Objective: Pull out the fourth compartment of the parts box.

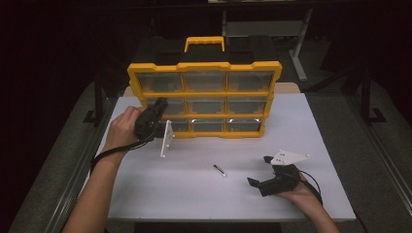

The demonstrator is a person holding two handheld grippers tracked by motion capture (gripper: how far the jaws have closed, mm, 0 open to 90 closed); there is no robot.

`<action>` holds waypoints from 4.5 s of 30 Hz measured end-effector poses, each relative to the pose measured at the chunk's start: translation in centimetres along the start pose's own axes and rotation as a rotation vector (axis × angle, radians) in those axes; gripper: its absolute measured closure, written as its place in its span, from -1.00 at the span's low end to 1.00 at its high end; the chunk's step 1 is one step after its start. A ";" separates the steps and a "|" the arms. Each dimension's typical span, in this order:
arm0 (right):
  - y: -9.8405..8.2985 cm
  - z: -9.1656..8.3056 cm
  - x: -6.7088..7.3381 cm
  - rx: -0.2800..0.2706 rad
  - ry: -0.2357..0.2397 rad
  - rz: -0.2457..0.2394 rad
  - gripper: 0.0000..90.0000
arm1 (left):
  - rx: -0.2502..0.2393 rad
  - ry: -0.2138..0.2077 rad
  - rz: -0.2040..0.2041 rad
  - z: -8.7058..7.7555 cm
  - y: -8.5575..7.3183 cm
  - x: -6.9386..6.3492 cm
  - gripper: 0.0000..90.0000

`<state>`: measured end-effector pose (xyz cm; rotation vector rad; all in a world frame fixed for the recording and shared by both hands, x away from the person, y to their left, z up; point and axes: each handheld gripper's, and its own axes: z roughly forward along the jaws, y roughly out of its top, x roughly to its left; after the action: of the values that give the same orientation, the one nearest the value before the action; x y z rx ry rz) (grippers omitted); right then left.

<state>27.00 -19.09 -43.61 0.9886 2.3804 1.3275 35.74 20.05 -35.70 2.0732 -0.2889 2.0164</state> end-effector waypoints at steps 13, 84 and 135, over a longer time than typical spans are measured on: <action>0.0 0.0 0.0 0.000 0.000 0.001 -0.98 | 0.010 -0.005 0.020 -0.1 0.1 0.1 0.77; 0.0 0.0 0.0 0.000 -0.006 0.000 -0.98 | 0.021 0.002 0.017 -3.7 1.3 -0.2 0.77; 0.0 -0.1 0.0 0.001 -0.010 0.004 -0.98 | -0.015 0.002 0.015 -6.7 2.0 -0.3 0.77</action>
<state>26.91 -19.18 -43.57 0.9980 2.3734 1.3199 28.72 20.22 -35.80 2.0665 -0.3187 2.0178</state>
